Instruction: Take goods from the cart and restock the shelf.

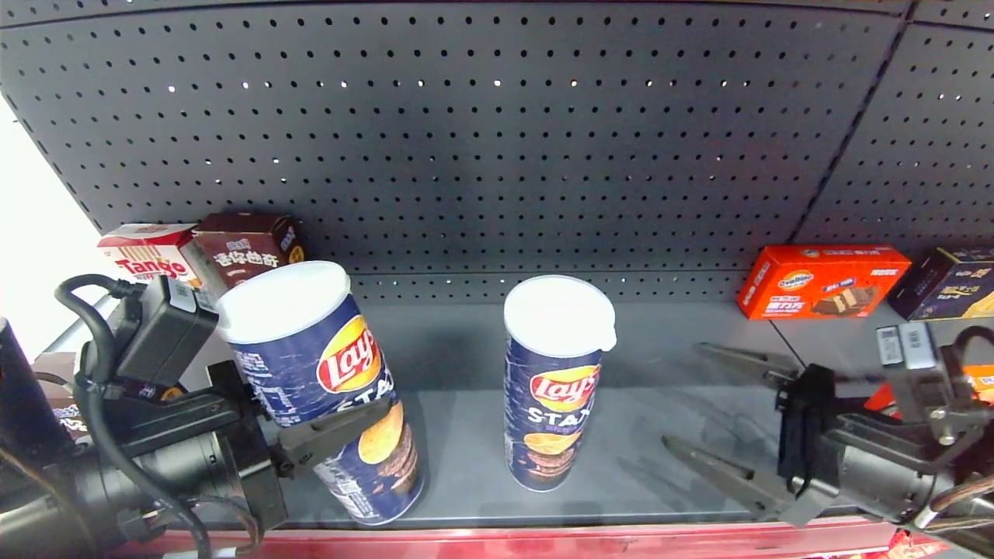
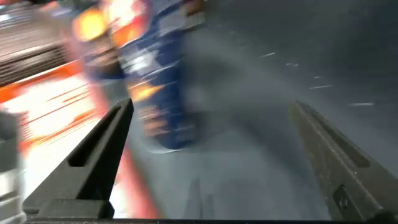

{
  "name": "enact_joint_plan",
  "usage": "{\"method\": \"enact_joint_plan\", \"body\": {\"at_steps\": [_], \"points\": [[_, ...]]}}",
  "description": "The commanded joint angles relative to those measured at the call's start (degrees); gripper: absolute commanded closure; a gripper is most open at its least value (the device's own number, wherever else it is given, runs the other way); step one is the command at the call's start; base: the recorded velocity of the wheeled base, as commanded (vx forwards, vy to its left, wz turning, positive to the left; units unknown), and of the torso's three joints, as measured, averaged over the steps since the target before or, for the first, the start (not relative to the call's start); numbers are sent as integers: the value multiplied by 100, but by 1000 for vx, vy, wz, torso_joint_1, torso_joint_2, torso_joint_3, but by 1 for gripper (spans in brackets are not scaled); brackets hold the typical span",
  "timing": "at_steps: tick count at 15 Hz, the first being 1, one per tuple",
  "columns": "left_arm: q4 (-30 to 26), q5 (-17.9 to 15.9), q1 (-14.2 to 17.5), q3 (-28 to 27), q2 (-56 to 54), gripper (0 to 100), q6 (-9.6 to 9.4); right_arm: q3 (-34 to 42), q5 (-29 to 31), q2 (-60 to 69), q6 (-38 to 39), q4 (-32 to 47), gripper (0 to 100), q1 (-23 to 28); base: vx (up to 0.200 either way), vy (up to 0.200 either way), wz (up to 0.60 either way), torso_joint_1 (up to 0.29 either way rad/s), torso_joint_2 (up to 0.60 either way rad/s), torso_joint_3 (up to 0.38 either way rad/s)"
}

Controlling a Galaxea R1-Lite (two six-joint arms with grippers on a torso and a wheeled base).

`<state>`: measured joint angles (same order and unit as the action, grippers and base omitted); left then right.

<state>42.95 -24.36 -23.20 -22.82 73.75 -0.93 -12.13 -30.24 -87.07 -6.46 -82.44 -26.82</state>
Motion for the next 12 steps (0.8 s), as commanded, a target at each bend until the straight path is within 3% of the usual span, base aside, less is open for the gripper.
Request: {"method": "enact_joint_plan", "body": {"at_steps": [1, 2, 4, 7, 12], "points": [[3, 1, 0, -29, -1, 100, -4, -9, 115, 594, -4, 0, 0, 379, 0, 0, 0, 0, 0, 0], [3, 1, 0, -29, -1, 100, -4, -70, 564, 919, -4, 9, 0, 898, 0, 0, 0, 0, 0, 0], [3, 1, 0, -12, -1, 100, -4, -70, 1021, 1218, 4, 44, 0, 1241, 0, 0, 0, 0, 0, 0], [3, 1, 0, -12, -1, 100, -4, 88, 1205, 1965, 4, 519, 0, 1592, 0, 0, 0, 0, 0, 0], [3, 10, 0, -21, -1, 100, -4, 299, 2515, 4382, 286, 3560, 0, 1618, 0, 0, 0, 0, 0, 0]]}}
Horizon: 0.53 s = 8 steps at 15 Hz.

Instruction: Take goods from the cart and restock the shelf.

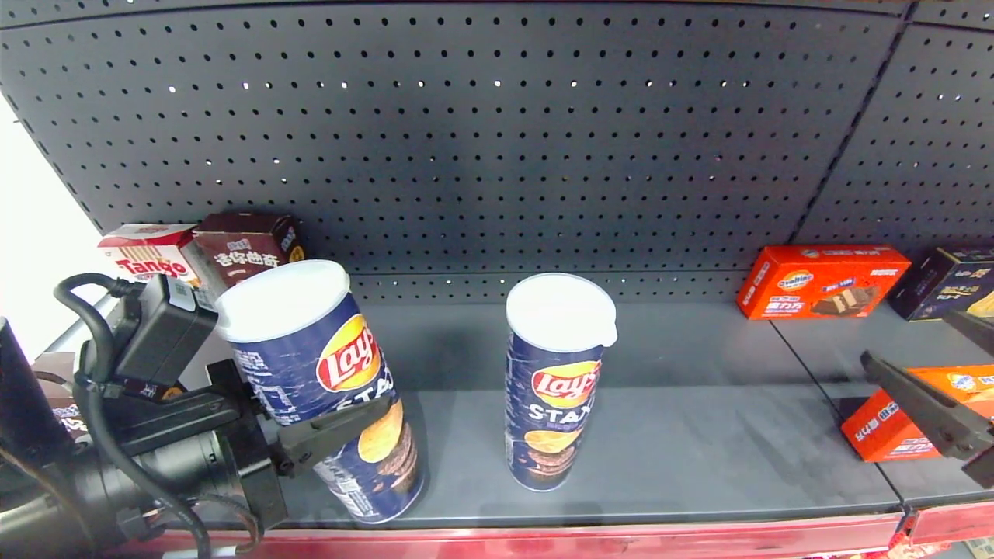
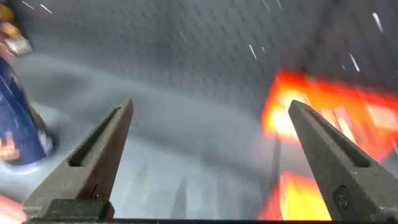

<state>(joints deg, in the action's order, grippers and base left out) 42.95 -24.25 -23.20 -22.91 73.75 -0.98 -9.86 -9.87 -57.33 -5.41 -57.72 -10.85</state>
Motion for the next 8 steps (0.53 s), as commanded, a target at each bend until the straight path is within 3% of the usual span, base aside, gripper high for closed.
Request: {"method": "enact_joint_plan", "body": {"at_steps": [1, 3, 4, 6, 8], "points": [[3, -1, 0, -56, 8, 100, -8, 37, 715, 2139, 313, 2002, 0, 21, 0, 0, 0, 0, 0, 0], [3, -1, 0, -82, 8, 100, -8, 28, 847, 3176, 313, 3136, 0, 21, 0, 0, 0, 0, 0, 0], [3, -10, 0, -109, 8, 100, -8, -51, 943, 4151, 304, 4419, 0, 101, 0, 0, 0, 0, 0, 0], [29, -1, 0, -109, -1, 100, -17, -192, 1137, 5144, 295, 5746, 0, 452, 0, 0, 0, 0, 0, 0], [214, -1, -9, -82, 8, 100, -17, -235, 1568, 5206, 278, 5790, 0, 461, 0, 0, 0, 0, 0, 0]]}}
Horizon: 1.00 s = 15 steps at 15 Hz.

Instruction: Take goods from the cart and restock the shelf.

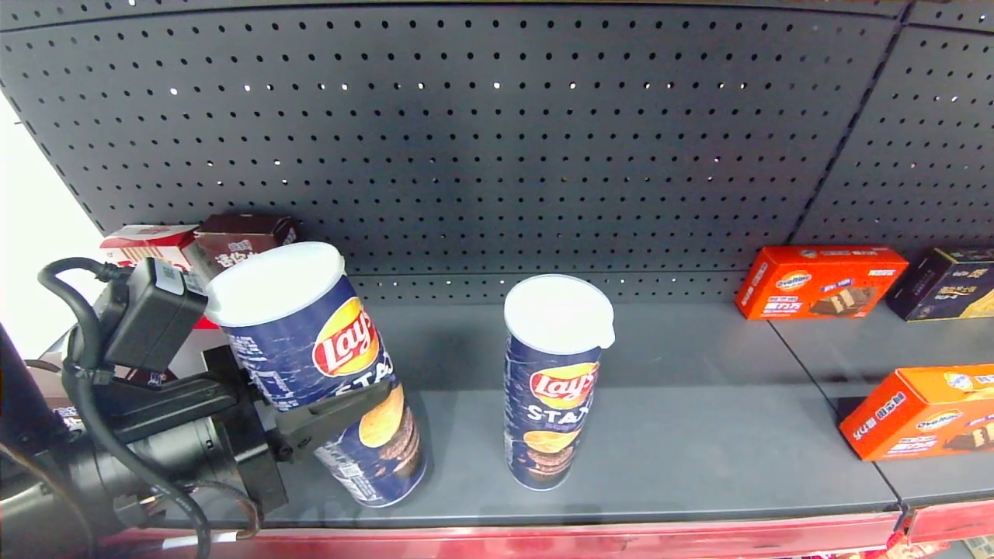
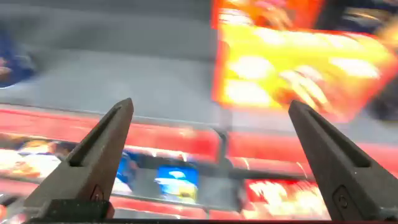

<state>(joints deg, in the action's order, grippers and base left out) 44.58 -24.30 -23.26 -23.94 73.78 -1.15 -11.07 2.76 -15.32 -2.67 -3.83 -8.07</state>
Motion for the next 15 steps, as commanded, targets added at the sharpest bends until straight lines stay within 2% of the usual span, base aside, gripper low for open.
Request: {"method": "enact_joint_plan", "body": {"at_steps": [1, 2, 5, 9, 13, 15], "points": [[112, -5, -3, 4, 31, 100, 0, 8, 349, 1005, 3, 383, 0, 183, 0, 0, 0, 0, 0, 0], [139, -5, -12, 4, 40, 100, 0, 105, 357, 1005, 3, 374, 0, 183, 0, 0, 0, 0, 0, 0], [174, -5, -12, 4, 31, 100, 0, 1107, 349, 1005, -32, -30, 0, 183, 0, 0, 0, 0, 0, 0], [174, -14, -12, 12, 40, 100, 0, 1098, -179, 1005, 21, 75, 0, 183, 0, 0, 0, 0, 0, 0], [174, -23, -12, 4, 49, 100, 0, 1098, 313, 1005, 249, 75, 0, 183, 0, 0, 0, 0, 0, 0], [183, -31, -12, -5, 49, 100, 0, 1089, 287, 1005, 241, 93, 0, 183, 0, 0, 0, 0, 0, 0]]}}
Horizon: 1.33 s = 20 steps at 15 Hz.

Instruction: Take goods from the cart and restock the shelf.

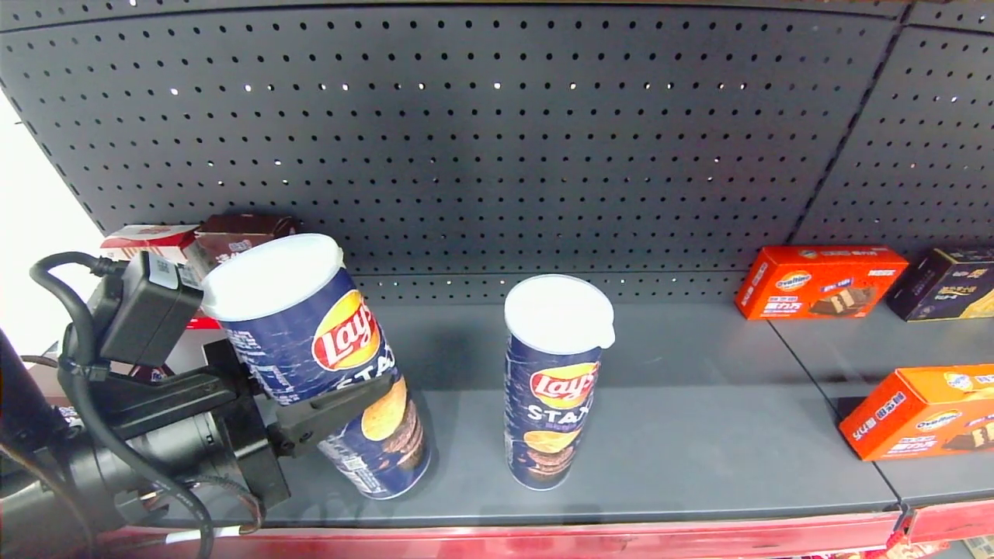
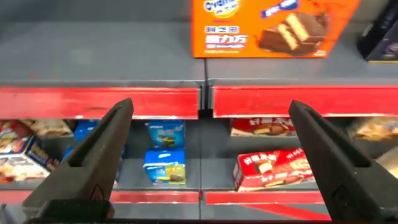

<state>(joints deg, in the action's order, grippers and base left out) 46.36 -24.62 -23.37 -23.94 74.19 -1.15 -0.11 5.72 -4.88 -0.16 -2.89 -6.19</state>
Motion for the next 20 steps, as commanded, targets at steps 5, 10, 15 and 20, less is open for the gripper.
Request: {"method": "enact_joint_plan", "body": {"at_steps": [5, 10, 15, 20], "points": [[5, -25, -10, -32, 8, 100, 0, 2, -501, -40, 7, 306, 0, -5, 0, 0, 0, 0, 0, 0], [5, -51, -54, -40, -10, 100, 0, -7, -457, 127, -11, 315, 0, 725, 0, 0, 0, 0, 0, 0], [5, -139, -98, -172, -19, 100, 9, 2, -457, 452, 7, 306, 0, 619, 0, 0, 0, 0, 0, 0], [-75, -139, -80, -796, 254, 100, 27, 2, -457, 452, 7, 306, 0, 619, 0, 0, 0, 0, 0, 0]]}}
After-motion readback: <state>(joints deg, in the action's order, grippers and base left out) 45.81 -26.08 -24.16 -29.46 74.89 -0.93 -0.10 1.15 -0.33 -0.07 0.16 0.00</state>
